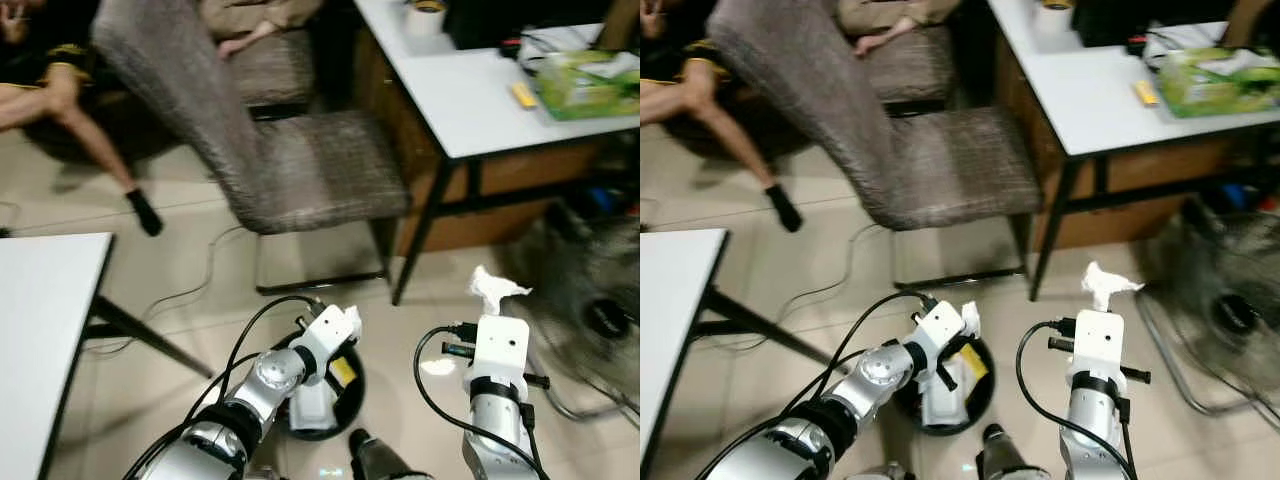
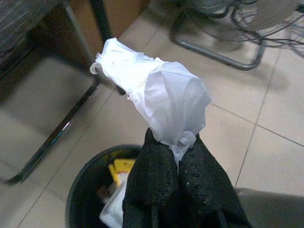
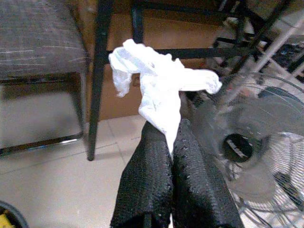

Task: Picking trash to rubbish bin

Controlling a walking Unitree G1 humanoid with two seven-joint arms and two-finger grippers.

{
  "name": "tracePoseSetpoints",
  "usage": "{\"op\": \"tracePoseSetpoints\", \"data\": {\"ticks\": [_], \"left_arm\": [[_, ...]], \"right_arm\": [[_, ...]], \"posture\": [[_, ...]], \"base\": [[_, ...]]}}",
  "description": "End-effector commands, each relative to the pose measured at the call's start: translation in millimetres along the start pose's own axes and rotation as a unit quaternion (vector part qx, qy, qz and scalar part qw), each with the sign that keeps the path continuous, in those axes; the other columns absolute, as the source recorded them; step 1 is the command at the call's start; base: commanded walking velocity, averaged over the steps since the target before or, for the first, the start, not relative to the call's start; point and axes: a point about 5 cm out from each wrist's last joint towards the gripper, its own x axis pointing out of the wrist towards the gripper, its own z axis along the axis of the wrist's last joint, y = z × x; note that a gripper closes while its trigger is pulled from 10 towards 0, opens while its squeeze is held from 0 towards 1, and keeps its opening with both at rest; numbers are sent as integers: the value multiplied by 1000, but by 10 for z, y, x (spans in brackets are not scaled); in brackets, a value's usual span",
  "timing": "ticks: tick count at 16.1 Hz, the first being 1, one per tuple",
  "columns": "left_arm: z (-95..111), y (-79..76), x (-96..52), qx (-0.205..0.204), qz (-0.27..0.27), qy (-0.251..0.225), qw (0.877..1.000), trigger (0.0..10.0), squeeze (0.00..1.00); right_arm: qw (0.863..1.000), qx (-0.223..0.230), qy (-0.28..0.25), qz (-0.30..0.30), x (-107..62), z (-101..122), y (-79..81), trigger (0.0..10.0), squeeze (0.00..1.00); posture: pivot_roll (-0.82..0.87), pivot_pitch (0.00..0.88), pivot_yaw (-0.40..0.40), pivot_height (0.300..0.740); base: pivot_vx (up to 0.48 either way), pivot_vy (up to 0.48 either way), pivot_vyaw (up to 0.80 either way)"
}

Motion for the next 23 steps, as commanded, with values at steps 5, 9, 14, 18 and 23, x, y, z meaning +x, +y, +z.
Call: {"op": "tracePoseSetpoints", "data": {"ticks": [5, 9, 14, 18, 23], "left_arm": [[-95, -22, -25, 2, -2, 18, 1000, 10000, 0], [-142, -23, -44, 10, 7, 25, 1000, 10000, 0], [-160, 15, -58, 21, 25, 31, 999, 10000, 0], [-143, 15, -42, 29, 35, 34, 998, 10000, 0], [-266, 91, -97, 10, 73, 70, 995, 10000, 0]], "right_arm": [[1000, -2, 12, 6, -27, -80, 30, 10000, 0], [1000, -4, 20, 17, -63, -136, 89, 10000, 0], [999, -23, 26, 28, -97, -213, 128, 10000, 0], [999, -26, 27, 28, -83, -223, 135, 10000, 0], [998, -24, 40, 33, -114, -306, 174, 10000, 0]], "posture": [[-15, 196, 70, 740], [-17, 209, 73, 740], [-23, 217, 76, 740], [-25, 218, 77, 740], [-30, 236, 79, 740]], "base": [[0, 0, -564], [0, 0, 0], [0, 0, 133], [0, 0, 713], [0, 0, 0]]}}
